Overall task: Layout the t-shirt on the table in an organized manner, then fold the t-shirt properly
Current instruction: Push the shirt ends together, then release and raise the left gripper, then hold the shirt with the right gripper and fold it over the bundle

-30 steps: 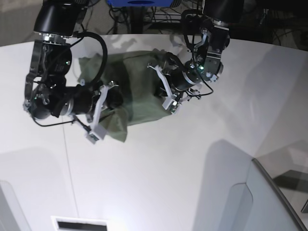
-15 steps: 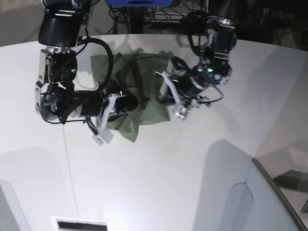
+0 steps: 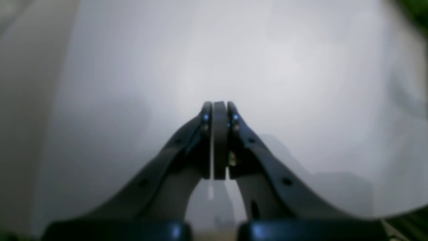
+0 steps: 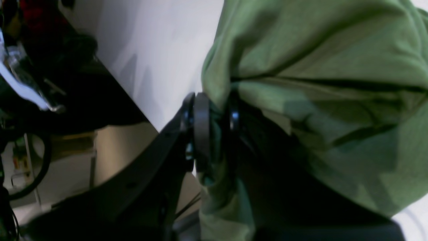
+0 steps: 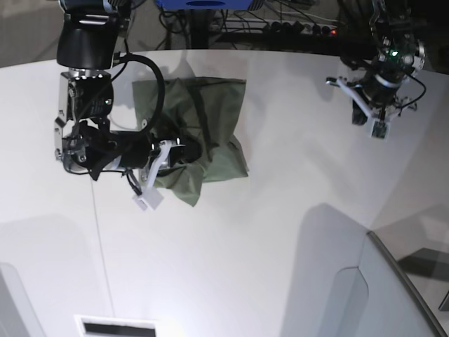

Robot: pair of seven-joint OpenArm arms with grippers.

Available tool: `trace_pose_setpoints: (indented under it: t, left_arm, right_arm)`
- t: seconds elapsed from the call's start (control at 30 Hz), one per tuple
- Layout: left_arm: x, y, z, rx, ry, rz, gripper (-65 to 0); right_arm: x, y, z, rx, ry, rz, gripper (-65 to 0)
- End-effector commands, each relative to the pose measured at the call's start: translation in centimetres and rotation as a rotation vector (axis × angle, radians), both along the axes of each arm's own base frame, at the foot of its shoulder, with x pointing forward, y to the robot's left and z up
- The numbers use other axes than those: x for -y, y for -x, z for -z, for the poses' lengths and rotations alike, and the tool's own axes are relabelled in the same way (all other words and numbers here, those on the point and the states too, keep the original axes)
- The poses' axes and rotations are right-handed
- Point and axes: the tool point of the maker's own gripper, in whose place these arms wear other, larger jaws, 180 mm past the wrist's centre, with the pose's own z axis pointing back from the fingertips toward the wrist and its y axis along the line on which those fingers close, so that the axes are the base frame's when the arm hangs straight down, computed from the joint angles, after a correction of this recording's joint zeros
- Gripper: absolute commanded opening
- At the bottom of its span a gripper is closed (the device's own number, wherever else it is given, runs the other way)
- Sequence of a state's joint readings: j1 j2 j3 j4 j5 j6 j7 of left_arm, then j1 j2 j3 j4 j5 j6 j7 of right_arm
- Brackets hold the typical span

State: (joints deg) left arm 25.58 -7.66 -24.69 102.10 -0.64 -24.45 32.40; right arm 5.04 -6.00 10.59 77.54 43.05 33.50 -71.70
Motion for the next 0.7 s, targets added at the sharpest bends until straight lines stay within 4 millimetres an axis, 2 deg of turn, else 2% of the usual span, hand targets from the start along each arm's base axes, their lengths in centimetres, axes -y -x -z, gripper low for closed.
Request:
trace_pose_setpoints:
  t: [0.0, 0.1, 0.23, 0.5, 0.57, 0.67]
  left_arm:
    - [-0.3, -0.1, -0.9, 0.034, -0.001, -0.002, -65.0]
    - [-1.4, 1.3, -0.5, 0.006, -0.015, -0.031, -65.0]
    - [-2.3, 1.7, -0.6, 0.007, -0.025, -0.055, -65.0]
    - [-2.3, 1.3, -0.9, 0.018, -0.027, -0.055, -65.0]
    - [-2.3, 1.2, -0.9, 0.019, -0.027, -0.055, -65.0]
    - [-2.4, 1.3, -0.8, 0.015, -0.027, -0.056, -65.0]
  right_arm:
    - [0.1, -1.4, -1.3, 0.055, -0.016, 0.013, -63.5]
    - [0.8, -1.4, -1.3, 0.059, 0.002, 0.013, -63.6]
    - [0.9, -1.3, -1.2, 0.055, 0.004, 0.014, -64.1]
    - [-1.2, -0.5, -1.1, 0.049, -0.006, -0.052, -62.9]
    - [-1.6, 0.0, -0.4, 0.018, -0.016, -0.059, -58.1]
    - [-2.4, 0.5, 0.0, -0.009, -0.033, -0.067, -44.3]
